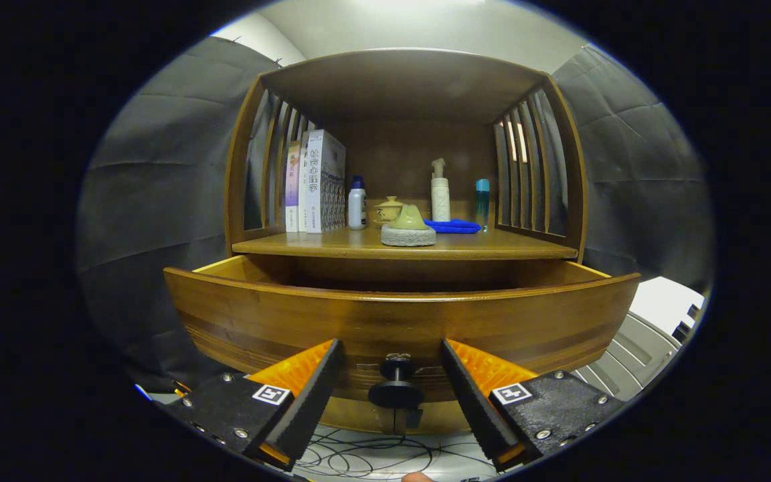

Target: Pull open the drawer, take out the items inside it, and place them on the countertop above the cabinet.

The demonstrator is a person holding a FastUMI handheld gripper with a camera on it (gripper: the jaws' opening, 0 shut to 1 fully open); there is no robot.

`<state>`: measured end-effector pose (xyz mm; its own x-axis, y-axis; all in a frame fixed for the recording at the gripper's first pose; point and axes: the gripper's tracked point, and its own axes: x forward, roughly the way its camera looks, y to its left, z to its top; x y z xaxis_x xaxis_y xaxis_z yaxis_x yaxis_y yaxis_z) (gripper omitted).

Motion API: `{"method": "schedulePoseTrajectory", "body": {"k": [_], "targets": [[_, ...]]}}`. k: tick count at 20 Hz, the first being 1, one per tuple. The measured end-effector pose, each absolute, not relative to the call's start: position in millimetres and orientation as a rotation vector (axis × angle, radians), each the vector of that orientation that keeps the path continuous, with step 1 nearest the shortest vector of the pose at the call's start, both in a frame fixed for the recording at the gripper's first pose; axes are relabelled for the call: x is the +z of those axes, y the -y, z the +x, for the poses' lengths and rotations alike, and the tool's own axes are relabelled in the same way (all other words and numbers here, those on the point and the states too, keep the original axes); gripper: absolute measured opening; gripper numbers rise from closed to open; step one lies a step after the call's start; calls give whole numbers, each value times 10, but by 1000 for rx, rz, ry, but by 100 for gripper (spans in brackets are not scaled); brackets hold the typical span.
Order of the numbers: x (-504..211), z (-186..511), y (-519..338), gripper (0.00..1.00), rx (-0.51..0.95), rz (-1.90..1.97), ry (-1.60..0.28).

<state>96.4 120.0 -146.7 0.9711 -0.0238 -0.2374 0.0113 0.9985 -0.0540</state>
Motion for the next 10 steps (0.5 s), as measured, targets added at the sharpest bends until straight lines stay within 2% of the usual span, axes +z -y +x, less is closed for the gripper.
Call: {"method": "schedulePoseTrajectory", "body": {"k": [10], "targets": [[-1518, 1490, -1150, 94, -42, -101, -243]]}}
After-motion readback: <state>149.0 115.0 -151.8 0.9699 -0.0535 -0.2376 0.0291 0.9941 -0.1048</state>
